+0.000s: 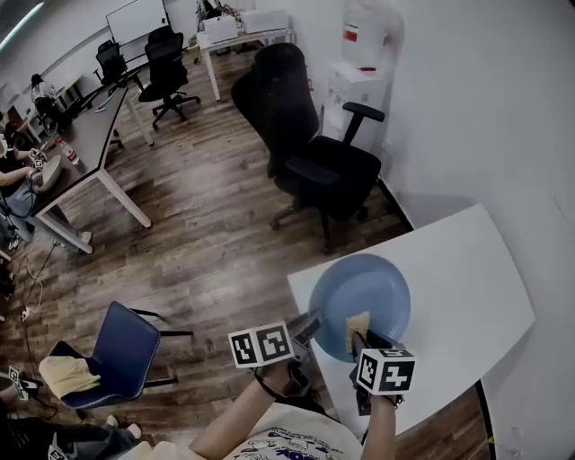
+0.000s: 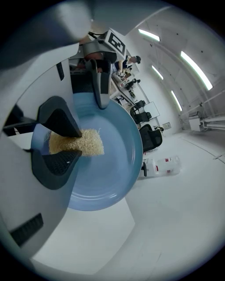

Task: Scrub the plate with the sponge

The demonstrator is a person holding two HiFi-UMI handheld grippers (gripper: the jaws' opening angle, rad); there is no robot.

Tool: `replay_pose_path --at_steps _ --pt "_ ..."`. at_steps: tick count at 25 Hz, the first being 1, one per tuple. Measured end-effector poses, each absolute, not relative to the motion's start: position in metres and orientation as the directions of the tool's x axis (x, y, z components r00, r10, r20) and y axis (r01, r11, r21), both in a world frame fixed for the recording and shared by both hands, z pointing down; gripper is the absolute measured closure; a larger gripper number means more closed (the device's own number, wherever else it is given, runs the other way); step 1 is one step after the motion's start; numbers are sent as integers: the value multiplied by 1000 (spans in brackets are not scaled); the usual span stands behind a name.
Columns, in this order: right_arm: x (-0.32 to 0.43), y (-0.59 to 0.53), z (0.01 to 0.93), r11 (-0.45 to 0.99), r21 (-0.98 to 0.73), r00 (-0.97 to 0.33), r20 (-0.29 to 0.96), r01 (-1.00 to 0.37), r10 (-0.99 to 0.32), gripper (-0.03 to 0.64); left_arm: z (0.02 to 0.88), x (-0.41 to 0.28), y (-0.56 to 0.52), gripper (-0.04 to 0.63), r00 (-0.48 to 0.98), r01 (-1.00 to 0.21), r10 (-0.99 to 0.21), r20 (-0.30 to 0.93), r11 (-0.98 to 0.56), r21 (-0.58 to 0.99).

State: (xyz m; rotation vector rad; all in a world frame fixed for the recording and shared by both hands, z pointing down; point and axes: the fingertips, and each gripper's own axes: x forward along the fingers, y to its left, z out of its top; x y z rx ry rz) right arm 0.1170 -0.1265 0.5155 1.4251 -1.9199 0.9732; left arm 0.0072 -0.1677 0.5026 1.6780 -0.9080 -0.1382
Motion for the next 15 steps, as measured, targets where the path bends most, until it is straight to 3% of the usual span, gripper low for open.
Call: replay_pose_path --at_steps 15 --pt "128 -152 478 132 -218 -249 695 -967 -675 517 511 31 -160 528 707 -509 -584 399 -29 860"
